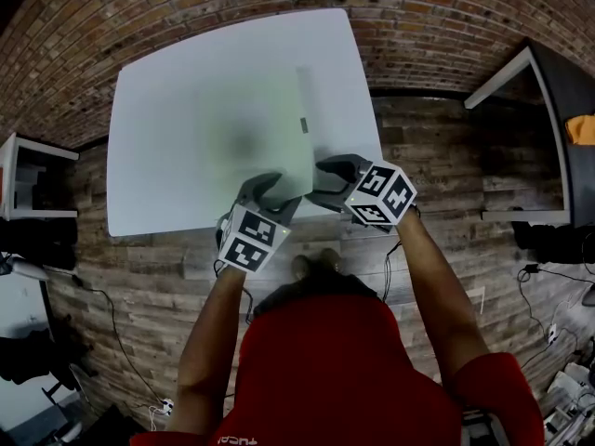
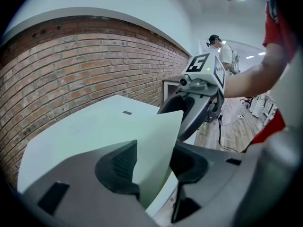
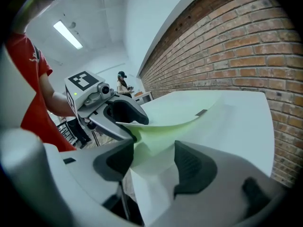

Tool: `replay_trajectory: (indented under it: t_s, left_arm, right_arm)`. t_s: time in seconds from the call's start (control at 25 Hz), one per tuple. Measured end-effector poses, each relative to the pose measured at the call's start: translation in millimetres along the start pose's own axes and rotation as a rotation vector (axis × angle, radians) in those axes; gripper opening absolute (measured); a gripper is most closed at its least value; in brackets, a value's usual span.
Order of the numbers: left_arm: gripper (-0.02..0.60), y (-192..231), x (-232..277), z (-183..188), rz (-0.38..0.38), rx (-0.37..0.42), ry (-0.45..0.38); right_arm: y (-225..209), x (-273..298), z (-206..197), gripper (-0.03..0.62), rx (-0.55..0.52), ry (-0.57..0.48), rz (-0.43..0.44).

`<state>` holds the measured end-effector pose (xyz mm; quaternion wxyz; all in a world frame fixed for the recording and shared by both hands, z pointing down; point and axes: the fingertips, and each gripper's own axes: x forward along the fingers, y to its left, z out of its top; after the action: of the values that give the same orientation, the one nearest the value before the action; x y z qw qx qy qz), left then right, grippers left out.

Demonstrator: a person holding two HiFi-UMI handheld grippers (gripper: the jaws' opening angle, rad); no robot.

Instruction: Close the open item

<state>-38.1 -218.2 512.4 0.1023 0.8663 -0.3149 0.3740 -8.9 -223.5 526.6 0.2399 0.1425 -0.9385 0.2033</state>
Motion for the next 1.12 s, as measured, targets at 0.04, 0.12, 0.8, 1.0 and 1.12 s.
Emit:
replay_trajectory:
  t_s: [0.04,0.12,0.8,1.0,1.12]
  left_arm:
    - [0.196,0,0,0,0.000,0.001,0.002]
    - [0.196,0,1,2,0.001,0.004,0.006]
    - [0.199,-1,5,9,-0.001,0.017,0.008]
    - [0.202,-2,5,9,-0.005,0.023,0.010]
    - [0.207,-3,5,8,-0.014,0.033,0.011]
  right_arm:
    - [1,-2,0,0.252,0.000,0.004,0.017]
    - [3,-7,0,0.252,0.013,0.005,0.042]
    - [-99,-10,54,0.250,0.266,-0.147,-0.376]
    - [-114,6,55,0.250,0.244,-0.083,-0.419]
    - [-118,9,52,0.252,0.205,-0.037,-0.451]
